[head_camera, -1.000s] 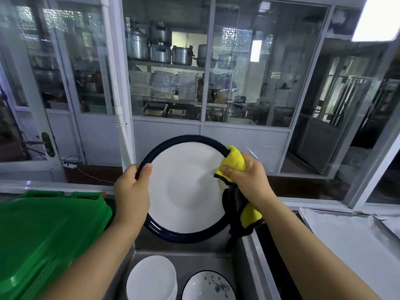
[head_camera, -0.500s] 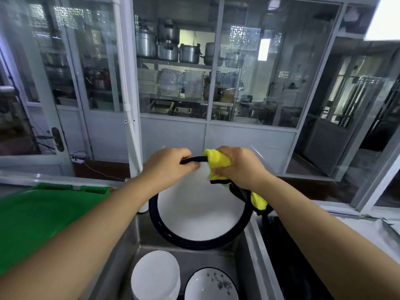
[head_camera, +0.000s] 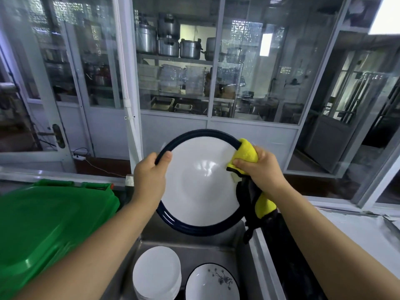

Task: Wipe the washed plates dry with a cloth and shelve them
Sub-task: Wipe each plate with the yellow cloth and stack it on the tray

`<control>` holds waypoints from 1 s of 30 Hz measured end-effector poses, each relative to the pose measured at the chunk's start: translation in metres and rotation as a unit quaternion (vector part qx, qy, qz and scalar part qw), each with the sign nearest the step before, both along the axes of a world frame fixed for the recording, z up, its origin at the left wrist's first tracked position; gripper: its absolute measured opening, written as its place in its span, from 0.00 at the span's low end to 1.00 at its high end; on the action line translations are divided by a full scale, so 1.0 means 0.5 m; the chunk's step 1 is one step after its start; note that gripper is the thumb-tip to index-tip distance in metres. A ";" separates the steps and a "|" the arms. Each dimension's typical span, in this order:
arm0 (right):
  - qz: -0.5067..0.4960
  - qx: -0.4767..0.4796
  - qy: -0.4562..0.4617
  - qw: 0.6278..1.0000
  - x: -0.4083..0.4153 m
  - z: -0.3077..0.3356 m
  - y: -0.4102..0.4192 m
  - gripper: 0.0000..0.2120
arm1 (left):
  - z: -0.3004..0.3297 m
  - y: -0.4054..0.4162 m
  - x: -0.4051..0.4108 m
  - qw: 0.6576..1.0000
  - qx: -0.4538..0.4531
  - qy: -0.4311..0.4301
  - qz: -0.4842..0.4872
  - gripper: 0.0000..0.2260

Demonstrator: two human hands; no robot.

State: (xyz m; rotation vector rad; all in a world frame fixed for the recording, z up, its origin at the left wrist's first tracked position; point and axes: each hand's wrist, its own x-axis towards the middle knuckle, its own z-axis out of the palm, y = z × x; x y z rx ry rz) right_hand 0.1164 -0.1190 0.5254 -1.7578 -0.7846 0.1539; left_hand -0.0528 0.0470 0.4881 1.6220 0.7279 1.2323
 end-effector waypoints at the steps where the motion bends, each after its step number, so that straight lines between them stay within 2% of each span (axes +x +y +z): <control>1: -0.007 0.029 0.036 0.999 -0.003 -0.010 -0.002 0.11 | -0.002 -0.004 0.002 0.999 -0.025 -0.022 0.012 0.18; 4: -0.049 0.092 0.101 0.989 -0.016 -0.037 0.005 0.08 | -0.006 -0.018 0.012 0.992 -0.085 -0.076 0.046 0.18; 7: -0.085 0.138 0.153 0.975 -0.035 -0.066 0.014 0.05 | -0.014 -0.037 0.023 0.978 -0.159 -0.113 0.076 0.12; 10: -0.089 0.152 0.190 0.966 -0.046 -0.080 0.011 0.04 | -0.037 -0.044 0.027 0.976 -0.183 -0.100 0.060 0.09; 12: -0.086 0.147 0.182 0.968 -0.038 -0.074 0.003 0.04 | -0.042 -0.033 0.017 0.980 -0.188 -0.066 0.001 0.07; 13: -0.084 0.138 0.168 0.972 -0.032 -0.068 -0.002 0.04 | -0.037 -0.023 0.010 0.982 -0.182 -0.043 -0.036 0.06; 15: -0.058 0.117 0.136 0.982 -0.018 -0.050 -0.010 0.05 | -0.010 0.005 0.000 0.990 -0.109 0.038 -0.085 0.05; 18: 0.018 0.060 0.075 0.995 -0.016 -0.017 -0.007 0.08 | 0.050 0.035 0.012 0.977 0.055 0.174 -0.113 0.12; 20: 0.044 0.025 0.033 0.998 -0.020 0.000 0.000 0.09 | 0.079 0.033 0.025 0.960 0.130 0.221 -0.111 0.17; 22: 0.041 -0.001 0.005 0.999 -0.019 0.010 0.003 0.10 | 0.083 0.030 0.031 0.961 0.147 0.214 -0.092 0.20; 25: 0.033 -0.011 -0.008 0.999 -0.010 0.015 0.001 0.09 | 0.062 0.022 0.028 0.980 0.107 0.155 -0.061 0.22; 30: 0.043 0.026 0.039 0.998 -0.011 0.009 -0.008 0.10 | 0.038 0.006 0.027 0.993 0.046 0.103 -0.020 0.21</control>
